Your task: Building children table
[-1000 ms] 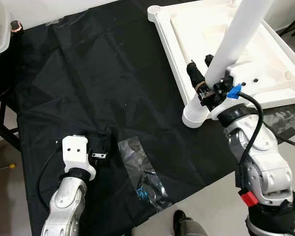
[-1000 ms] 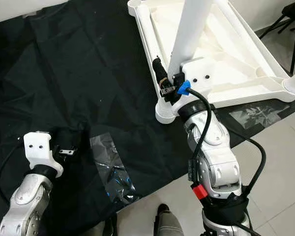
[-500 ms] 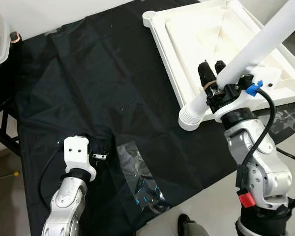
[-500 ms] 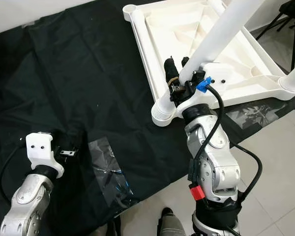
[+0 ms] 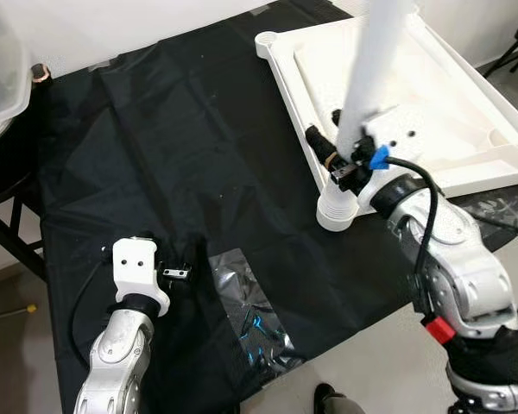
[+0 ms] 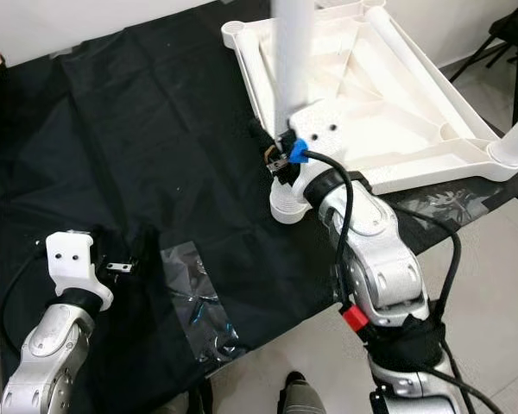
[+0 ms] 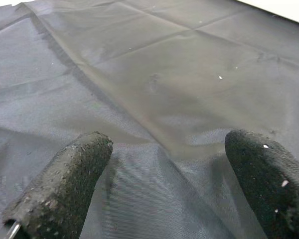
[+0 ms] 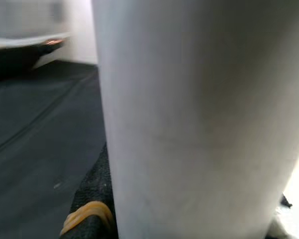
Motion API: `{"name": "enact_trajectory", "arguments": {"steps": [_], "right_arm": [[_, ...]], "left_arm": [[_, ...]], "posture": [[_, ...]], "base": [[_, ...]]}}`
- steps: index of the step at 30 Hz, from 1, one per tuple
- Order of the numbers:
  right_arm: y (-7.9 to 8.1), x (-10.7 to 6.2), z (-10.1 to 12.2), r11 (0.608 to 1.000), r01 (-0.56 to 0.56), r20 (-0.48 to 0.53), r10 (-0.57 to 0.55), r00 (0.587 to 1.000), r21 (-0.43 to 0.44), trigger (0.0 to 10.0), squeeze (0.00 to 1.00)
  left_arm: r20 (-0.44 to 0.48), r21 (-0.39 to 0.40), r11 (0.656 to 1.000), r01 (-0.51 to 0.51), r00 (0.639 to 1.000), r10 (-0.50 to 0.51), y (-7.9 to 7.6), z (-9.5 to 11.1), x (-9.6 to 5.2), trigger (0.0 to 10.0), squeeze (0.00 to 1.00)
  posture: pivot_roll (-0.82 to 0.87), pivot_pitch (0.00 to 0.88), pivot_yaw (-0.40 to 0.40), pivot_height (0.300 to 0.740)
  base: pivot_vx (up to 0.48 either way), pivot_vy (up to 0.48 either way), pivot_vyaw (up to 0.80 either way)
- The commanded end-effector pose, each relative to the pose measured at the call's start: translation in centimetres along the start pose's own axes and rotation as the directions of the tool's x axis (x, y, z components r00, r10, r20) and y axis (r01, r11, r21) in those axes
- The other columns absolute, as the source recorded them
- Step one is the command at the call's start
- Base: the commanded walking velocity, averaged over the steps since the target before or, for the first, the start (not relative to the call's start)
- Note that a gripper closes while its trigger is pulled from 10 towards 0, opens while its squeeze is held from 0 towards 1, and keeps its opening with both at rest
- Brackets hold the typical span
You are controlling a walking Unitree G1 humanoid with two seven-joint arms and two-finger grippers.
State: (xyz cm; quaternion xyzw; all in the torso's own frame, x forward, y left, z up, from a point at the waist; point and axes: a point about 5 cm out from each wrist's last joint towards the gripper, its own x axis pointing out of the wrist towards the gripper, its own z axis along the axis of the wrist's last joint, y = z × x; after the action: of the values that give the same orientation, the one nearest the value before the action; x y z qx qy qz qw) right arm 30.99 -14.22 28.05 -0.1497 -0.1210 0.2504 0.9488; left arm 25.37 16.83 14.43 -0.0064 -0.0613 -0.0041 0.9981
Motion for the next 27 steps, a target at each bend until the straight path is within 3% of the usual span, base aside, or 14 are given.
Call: {"name": "enact_trajectory", "arguments": {"steps": [1, 4, 6, 9, 10, 21, 24, 27], "right_arm": [[0.8, 0.1, -2.8, 0.990, -0.114, -0.120, 0.125, 0.985, 0.088, 10.0, 0.00], [0.8, 0.1, -2.6, 0.986, -0.134, -0.112, 0.145, 0.983, 0.096, 10.0, 0.00], [-1.2, 0.4, -1.6, 0.968, -0.212, -0.068, 0.223, 0.972, 0.135, 10.0, 0.00], [-1.6, 0.4, -1.4, 0.965, -0.226, -0.064, 0.236, 0.970, 0.133, 10.0, 0.00], [-2.6, 0.2, -1.7, 0.958, -0.261, -0.056, 0.269, 0.962, 0.117, 10.0, 0.00], [-2.8, -1.1, -3.1, 0.900, -0.407, -0.018, 0.414, 0.910, 0.156, 10.0, 0.00], [-2.8, -0.9, -3.5, 0.908, -0.384, -0.039, 0.396, 0.918, 0.169, 10.0, 0.00], [-2.9, -0.5, -5.9, 0.959, -0.191, -0.181, 0.230, 0.956, 0.211, 10.0, 0.00]], "left_arm": [[-0.038, 0.003, 1.000, -0.013, 0.999, 0.013, 0.3, -0.9, -0.4, 10.0, 0.00], [-0.038, 0.002, 1.000, -0.013, 0.999, 0.013, 0.3, -0.9, -0.4, 10.0, 0.00], [-0.038, 0.000, 1.000, -0.012, 0.999, 0.012, 0.3, -0.8, -0.7, 10.0, 0.00], [-0.038, 0.000, 1.000, -0.012, 0.999, 0.012, 0.3, -0.8, -0.7, 10.0, 0.00], [-0.037, -0.001, 1.000, -0.013, 0.999, 0.013, 0.3, -0.7, -0.9, 10.0, 0.00], [-0.041, 0.003, 1.000, -0.011, 0.999, 0.011, 0.4, -0.5, -1.2, 10.0, 0.00], [-0.041, 0.003, 1.000, -0.011, 0.999, 0.011, 0.4, -0.5, -1.2, 10.0, 0.00], [-0.040, 0.003, 1.000, -0.015, 0.999, 0.015, 0.4, -0.5, -1.3, 10.0, 0.00]], "posture": [[0.00, 0.290, 0.074, 0.740], [0.00, 0.290, 0.074, 0.740], [0.00, 0.300, 0.071, 0.740], [0.00, 0.300, 0.071, 0.740], [0.01, 0.308, 0.070, 0.740], [0.01, 0.325, 0.078, 0.740], [0.02, 0.326, 0.074, 0.740], [0.02, 0.328, 0.069, 0.740]], "base": [[0.000, 0.000, 0.00], [0.000, 0.000, 0.00], [0.000, 0.000, 0.00], [0.000, 0.000, 0.00], [0.000, 0.000, 0.00], [0.000, 0.000, 0.00], [0.000, 0.000, 0.00], [0.000, 0.000, 0.00]]}}
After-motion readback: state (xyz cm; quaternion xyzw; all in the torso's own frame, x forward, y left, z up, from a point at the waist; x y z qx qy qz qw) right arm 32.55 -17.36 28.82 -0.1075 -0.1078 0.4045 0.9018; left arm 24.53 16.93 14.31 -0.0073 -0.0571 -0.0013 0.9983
